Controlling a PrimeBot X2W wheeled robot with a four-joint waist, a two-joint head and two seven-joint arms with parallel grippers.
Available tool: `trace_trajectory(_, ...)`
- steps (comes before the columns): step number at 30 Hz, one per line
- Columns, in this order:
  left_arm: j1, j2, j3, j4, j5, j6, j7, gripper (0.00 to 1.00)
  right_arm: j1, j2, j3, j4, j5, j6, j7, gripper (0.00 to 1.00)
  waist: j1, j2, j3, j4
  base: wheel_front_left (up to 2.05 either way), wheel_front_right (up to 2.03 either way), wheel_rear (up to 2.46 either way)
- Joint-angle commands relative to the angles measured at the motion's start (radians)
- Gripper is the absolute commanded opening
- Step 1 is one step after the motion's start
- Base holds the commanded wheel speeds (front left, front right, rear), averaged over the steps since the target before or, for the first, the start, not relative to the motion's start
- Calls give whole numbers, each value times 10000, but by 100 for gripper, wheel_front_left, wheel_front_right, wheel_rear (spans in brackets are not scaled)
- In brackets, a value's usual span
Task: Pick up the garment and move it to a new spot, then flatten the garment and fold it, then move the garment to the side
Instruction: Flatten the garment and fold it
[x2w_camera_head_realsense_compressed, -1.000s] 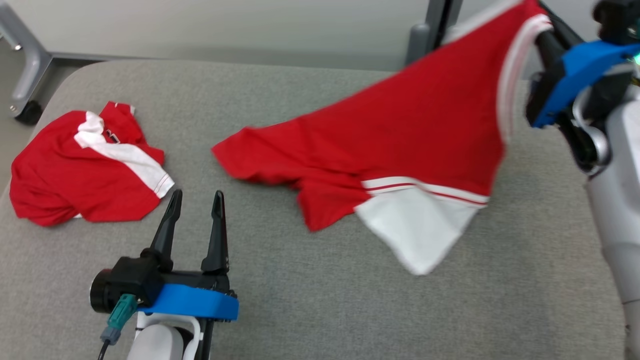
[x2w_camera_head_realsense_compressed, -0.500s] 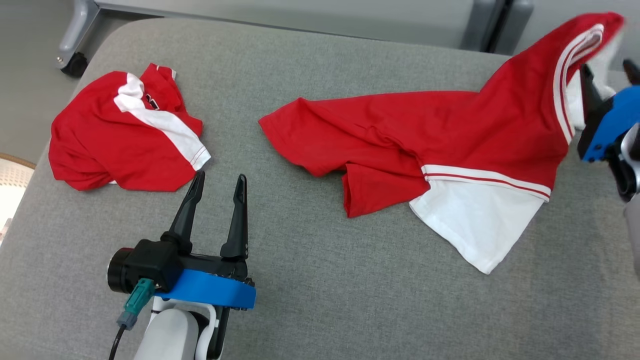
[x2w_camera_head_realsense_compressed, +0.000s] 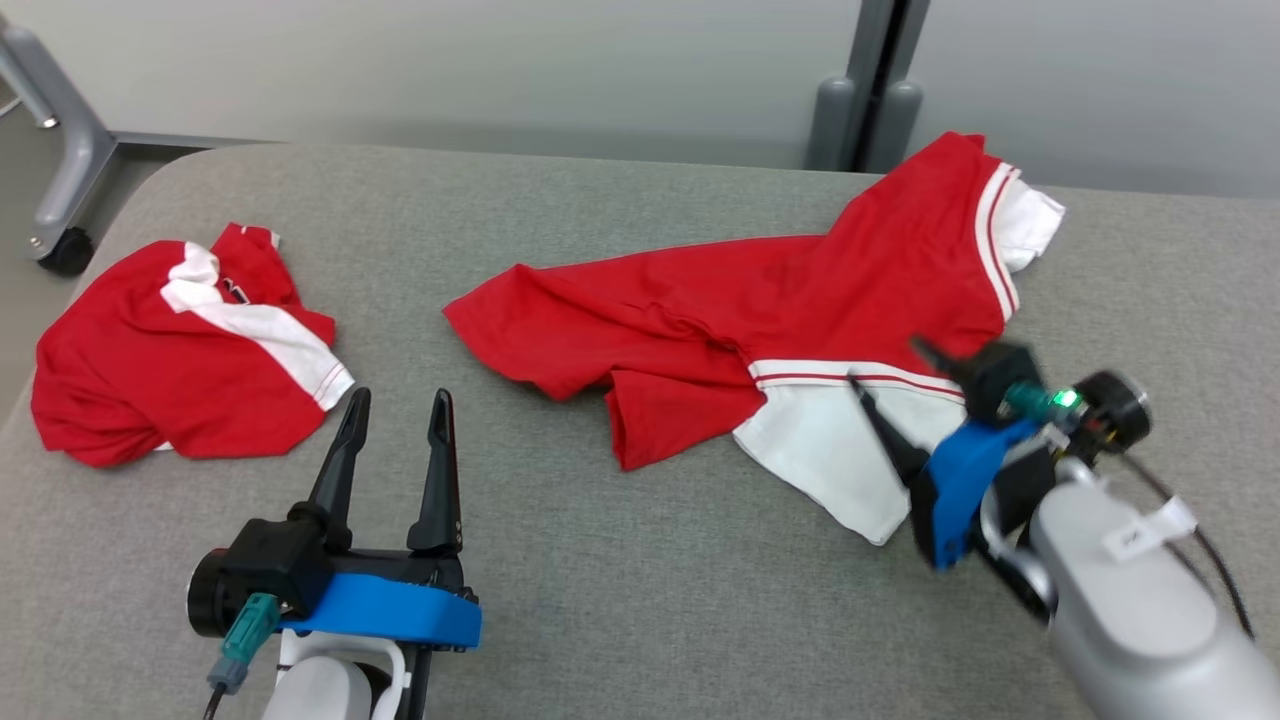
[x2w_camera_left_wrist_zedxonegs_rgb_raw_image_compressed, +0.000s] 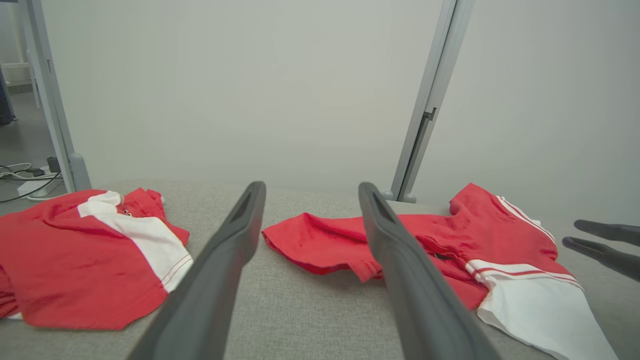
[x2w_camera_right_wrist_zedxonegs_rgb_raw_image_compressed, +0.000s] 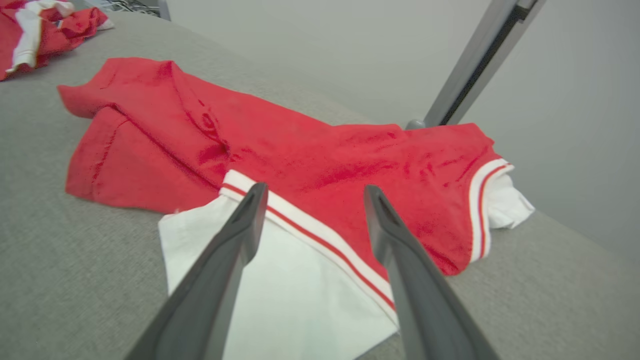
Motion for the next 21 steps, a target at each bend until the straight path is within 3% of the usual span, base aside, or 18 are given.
trace_trajectory(1, 124, -3, 138, -99, 6, 36, -28, 100, 787, -246, 604, -853, 338, 1, 201, 100, 2, -1, -78, -200, 0, 0, 0)
trace_trajectory(5, 171, 3, 324, -173, 47, 44, -28, 100, 1874, -440, 1249, -2260, 694, 1, 622, 100, 2, -1, 9, -296, 0, 0, 0)
trace_trajectory(10, 13, 0, 353, -211, 53, 23, -28, 100, 2439, -559, 1289, -2739, 602, 1, 1218, 100, 2, -1, 173, -247, 0, 0, 0)
trace_trajectory(21, -353, -6, 36, -135, 39, -54, -27, 100, 2074, -209, 941, -1700, -248, 1, 2049, 100, 2, -1, 654, 28, 0, 0, 0)
